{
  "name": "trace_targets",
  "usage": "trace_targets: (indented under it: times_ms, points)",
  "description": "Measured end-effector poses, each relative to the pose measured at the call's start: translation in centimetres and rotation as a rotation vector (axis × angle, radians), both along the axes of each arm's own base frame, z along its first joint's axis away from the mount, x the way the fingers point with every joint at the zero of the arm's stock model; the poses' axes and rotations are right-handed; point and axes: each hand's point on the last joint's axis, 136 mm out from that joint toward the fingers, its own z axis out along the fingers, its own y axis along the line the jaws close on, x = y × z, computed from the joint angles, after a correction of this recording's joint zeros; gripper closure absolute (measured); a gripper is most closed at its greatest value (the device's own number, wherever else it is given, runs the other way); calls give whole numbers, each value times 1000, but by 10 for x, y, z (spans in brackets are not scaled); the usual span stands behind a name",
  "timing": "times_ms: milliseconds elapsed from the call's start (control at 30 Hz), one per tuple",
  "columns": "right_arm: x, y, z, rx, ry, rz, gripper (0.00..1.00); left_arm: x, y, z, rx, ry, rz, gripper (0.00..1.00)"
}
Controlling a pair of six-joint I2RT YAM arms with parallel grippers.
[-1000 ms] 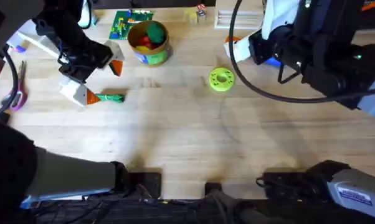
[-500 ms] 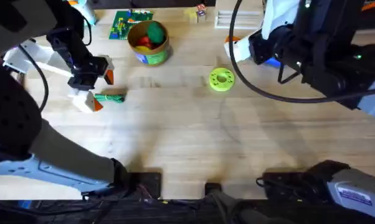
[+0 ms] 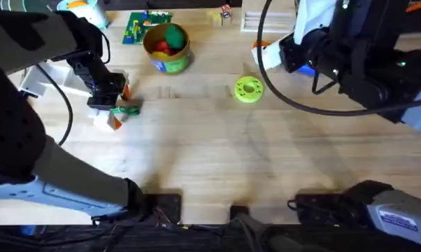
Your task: Pick up the gripper from the table and insert it into the empty holder that is missing its gripper. Then pick up a screw, insert it into the mounting hole, and use the screwdriver to tighten it. Finally, clean up the table by picking up the vegetable and placing it into the bucket.
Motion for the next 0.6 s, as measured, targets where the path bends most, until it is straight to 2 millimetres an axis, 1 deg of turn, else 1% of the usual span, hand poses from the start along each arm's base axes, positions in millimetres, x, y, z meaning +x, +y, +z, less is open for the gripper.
trace_targets:
  times_ms: [33, 67, 100, 167, 233, 267, 300, 400, 467, 533, 600]
  points:
    - [0, 0, 0, 0, 0, 0, 10, 1, 0, 0, 0, -5, 4, 78]
    - [0, 0, 0, 0, 0, 0, 10, 3, 0, 0, -2, -15, 6, 190]
    - [0, 0, 0, 0, 0, 0, 10, 5, 0, -1, -2, -22, 6, 324]
    - [0, 0, 0, 0, 0, 0, 10, 2, -1, -1, -4, -13, 5, 641]
    - [0, 0, 0, 0, 0, 0, 10, 0, -1, -1, -5, -4, 4, 933]
    - [0, 0, 0, 0, 0, 0, 10, -1, -1, -1, -6, -3, 4, 971]
    - [0, 0, 0, 0, 0, 0, 10, -2, -2, -1, -8, 3, 4, 983]
    - [0, 0, 0, 0, 0, 0, 10, -16, -6, 1, -25, 63, 4, 979]
    - [0, 0, 0, 0, 0, 0, 10, -26, -8, 7, -37, 112, 1, 979]
    - [0, 0, 0, 0, 0, 0, 10, -26, -8, 17, -42, 127, -11, 979]
    - [0, 0, 0, 0, 0, 0, 10, -15, -4, 36, -30, 108, -41, 979]
